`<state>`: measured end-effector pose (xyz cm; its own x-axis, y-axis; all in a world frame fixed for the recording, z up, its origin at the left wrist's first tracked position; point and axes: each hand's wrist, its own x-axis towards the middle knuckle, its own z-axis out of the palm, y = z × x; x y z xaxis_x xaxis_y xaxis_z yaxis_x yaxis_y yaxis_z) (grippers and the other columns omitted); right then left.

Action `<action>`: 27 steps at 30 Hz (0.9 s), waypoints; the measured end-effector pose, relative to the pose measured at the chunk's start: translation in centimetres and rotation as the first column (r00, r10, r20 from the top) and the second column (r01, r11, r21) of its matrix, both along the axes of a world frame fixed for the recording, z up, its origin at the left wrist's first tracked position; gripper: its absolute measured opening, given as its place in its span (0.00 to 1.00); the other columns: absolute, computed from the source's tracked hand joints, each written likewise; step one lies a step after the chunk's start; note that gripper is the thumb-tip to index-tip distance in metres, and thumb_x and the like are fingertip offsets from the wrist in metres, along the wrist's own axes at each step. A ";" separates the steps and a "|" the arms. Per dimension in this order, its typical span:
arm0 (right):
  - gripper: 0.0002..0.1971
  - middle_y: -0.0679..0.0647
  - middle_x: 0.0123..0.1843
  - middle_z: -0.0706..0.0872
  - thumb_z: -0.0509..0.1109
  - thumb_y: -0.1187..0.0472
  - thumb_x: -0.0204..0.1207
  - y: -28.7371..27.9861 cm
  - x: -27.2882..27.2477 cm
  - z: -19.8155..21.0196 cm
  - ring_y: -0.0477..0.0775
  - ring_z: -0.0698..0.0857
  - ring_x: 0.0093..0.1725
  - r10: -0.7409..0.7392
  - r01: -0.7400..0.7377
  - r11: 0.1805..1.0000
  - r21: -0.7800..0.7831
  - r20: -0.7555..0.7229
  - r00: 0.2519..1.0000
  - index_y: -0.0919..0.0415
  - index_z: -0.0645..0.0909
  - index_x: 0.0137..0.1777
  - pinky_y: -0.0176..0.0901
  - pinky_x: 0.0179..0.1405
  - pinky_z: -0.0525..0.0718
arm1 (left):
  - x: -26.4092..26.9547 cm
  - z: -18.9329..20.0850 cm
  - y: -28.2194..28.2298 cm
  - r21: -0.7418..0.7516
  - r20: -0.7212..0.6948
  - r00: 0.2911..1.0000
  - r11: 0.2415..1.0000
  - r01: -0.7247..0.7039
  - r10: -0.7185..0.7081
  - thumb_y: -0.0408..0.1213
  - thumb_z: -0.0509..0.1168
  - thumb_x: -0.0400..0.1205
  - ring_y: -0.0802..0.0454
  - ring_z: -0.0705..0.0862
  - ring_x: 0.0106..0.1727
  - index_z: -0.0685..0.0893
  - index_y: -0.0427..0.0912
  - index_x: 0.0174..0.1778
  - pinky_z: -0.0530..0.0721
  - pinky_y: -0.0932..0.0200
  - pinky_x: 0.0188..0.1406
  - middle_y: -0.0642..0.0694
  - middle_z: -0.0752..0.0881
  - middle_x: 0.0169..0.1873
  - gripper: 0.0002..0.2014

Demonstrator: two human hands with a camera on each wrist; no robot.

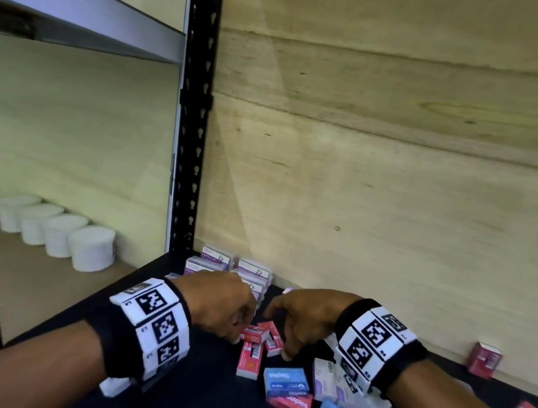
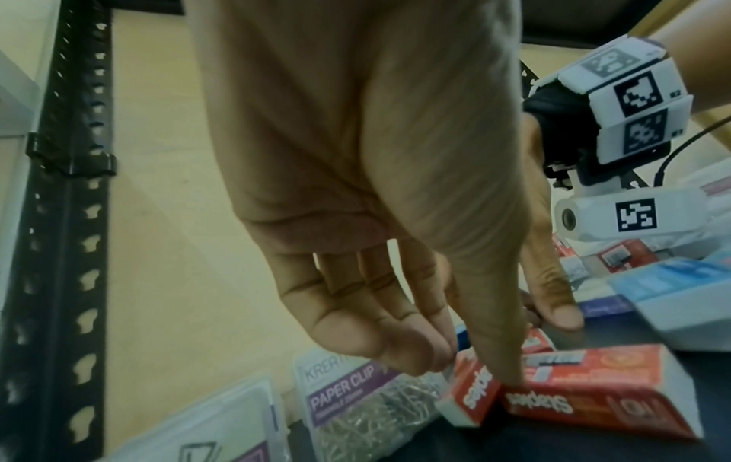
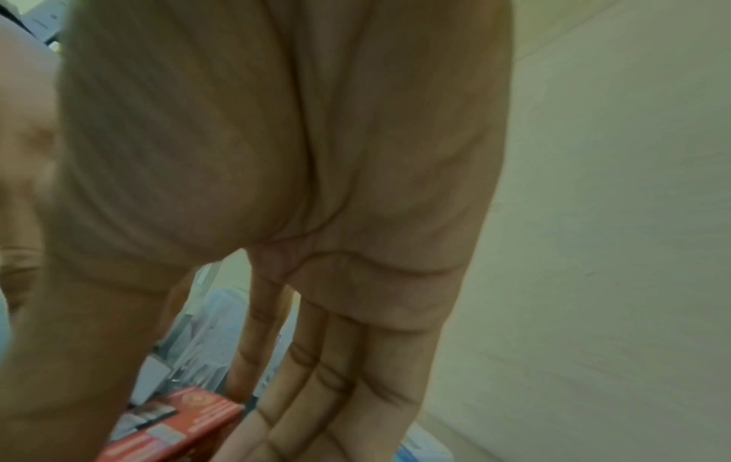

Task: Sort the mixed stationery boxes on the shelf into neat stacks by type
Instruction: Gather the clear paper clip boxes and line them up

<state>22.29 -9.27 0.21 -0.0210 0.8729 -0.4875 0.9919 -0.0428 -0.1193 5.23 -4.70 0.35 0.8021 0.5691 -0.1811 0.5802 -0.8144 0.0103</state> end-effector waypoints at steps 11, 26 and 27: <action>0.28 0.50 0.57 0.89 0.83 0.53 0.67 -0.7 2.2 -0.3 0.54 0.85 0.58 0.006 -0.014 0.997 0.071 0.108 0.994 0.52 0.82 0.69 0.48 0.57 0.82 | 1.3 -0.9 -0.5 0.104 -0.020 0.996 0.991 0.088 -0.086 0.44 0.67 0.81 0.46 0.86 0.53 0.88 0.50 0.58 0.81 0.56 0.45 0.49 0.88 0.53 0.12; 0.21 0.48 0.34 0.88 0.81 0.45 0.68 -2.7 6.2 -0.3 0.47 0.81 0.32 -0.146 0.144 0.989 0.034 0.090 0.985 0.60 0.91 0.54 0.41 0.40 0.79 | 5.9 -1.1 -1.4 0.063 0.003 0.992 0.990 0.125 -0.125 0.48 0.71 0.78 0.50 0.85 0.52 0.89 0.49 0.57 0.83 0.55 0.48 0.50 0.88 0.52 0.13; 0.21 0.47 0.32 0.87 0.82 0.46 0.68 -2.8 6.4 -0.3 0.47 0.81 0.31 -0.148 0.146 0.989 0.033 0.084 0.985 0.61 0.90 0.54 0.41 0.39 0.79 | 6.1 -1.2 -1.4 0.061 0.011 0.992 0.990 0.126 -0.126 0.48 0.72 0.78 0.50 0.85 0.51 0.89 0.49 0.56 0.83 0.54 0.48 0.50 0.87 0.52 0.13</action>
<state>28.69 -12.08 -0.08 0.1497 0.8759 -0.4587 0.9817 -0.1870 -0.0367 11.38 -6.11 -0.89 0.8704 0.4729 -0.1369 0.4731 -0.8804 -0.0334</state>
